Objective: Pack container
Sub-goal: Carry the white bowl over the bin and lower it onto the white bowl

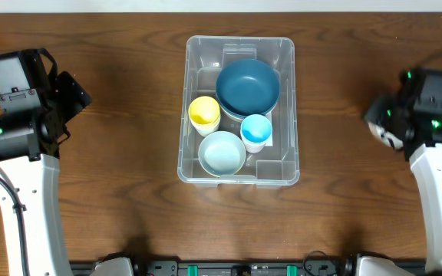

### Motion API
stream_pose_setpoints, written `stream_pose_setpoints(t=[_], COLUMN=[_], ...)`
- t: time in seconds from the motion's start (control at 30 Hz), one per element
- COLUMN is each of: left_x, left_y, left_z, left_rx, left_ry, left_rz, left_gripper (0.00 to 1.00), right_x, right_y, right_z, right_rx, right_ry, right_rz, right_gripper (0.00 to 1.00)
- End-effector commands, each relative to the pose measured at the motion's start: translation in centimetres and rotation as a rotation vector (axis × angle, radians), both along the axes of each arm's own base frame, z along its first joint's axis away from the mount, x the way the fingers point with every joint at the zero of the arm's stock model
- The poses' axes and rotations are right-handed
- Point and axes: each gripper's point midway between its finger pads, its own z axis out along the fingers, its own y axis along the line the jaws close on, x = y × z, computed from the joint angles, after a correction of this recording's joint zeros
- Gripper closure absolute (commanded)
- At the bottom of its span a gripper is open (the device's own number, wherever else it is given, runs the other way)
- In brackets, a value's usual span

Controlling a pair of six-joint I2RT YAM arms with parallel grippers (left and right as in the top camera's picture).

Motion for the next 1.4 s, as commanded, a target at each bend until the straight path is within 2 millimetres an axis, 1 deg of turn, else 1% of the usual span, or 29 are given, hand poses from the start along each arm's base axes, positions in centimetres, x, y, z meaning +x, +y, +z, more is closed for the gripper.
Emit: stream_pose_setpoints(t=[0.0,0.03,0.07,0.13,0.23,0.27,0.37,0.43,0.5,0.63,0.73,0.87,0.93,1.03,1.17,1.23,1.37], left_x=[0.1,0.0,0.1,0.1,0.1,0.1,0.1,0.1,0.1,0.1,0.1,0.1,0.1,0.1,0.1,0.1,0.1], left_y=[0.4,0.4,0.4,0.4,0.4,0.4,0.4,0.4,0.4,0.4,0.4,0.4,0.4,0.4,0.4,0.4,0.3], left_z=[0.3,0.2,0.3,0.3,0.3,0.3,0.3,0.3,0.3,0.3,0.3,0.3,0.3,0.3,0.3,0.3,0.3], left_rx=[0.009,0.009,0.009,0.009,0.009,0.009,0.009,0.009,0.009,0.009,0.009,0.009,0.009,0.009,0.009,0.009,0.009], left_ry=[-0.003,-0.002,-0.003,-0.003,-0.003,-0.003,-0.003,-0.003,-0.003,-0.003,-0.003,-0.003,-0.003,-0.003,-0.003,-0.003,-0.003], left_rz=[0.013,0.012,0.012,0.012,0.012,0.012,0.012,0.012,0.012,0.012,0.013,0.012,0.012,0.012,0.012,0.013,0.012], left_gripper=[0.02,0.02,0.02,0.02,0.02,0.02,0.02,0.02,0.02,0.02,0.02,0.02,0.02,0.02,0.02,0.02,0.02], right_x=[1.5,1.7,1.7,1.2,-0.3,-1.0,-3.0,-4.3,-5.4,-7.4,-9.0,-10.6,-11.4,-12.5,-13.8,-14.1,-14.0], right_y=[6.3,8.0,10.4,14.4,19.6,21.4,25.6,27.9,29.6,32.4,33.6,34.9,35.5,36.2,37.0,37.1,36.5], right_z=[4.9,6.1,7.5,9.1,10.0,10.0,9.4,8.6,7.6,4.8,2.3,-0.2,-1.0,-1.5,-1.7,-1.8,-2.1], right_rx=[-0.068,-0.086,-0.112,-0.159,-0.194,-0.199,-0.221,-0.236,-0.244,-0.251,-0.273,-0.280,-0.280,-0.282,-0.276,-0.286,-0.308], right_ry=[-0.129,-0.160,-0.203,-0.266,-0.327,-0.339,-0.354,-0.351,-0.334,-0.264,-0.186,-0.106,-0.083,-0.065,-0.057,-0.052,-0.030], right_rz=[0.322,0.383,0.470,0.620,0.798,0.856,1.006,1.096,1.164,1.271,1.352,1.414,1.437,1.470,1.497,1.503,1.487], right_gripper=[0.99,0.99,0.99,0.99,0.99,0.99,0.99,0.99,0.99,0.99,0.99,0.99,0.99,0.99,0.99,0.99,0.99])
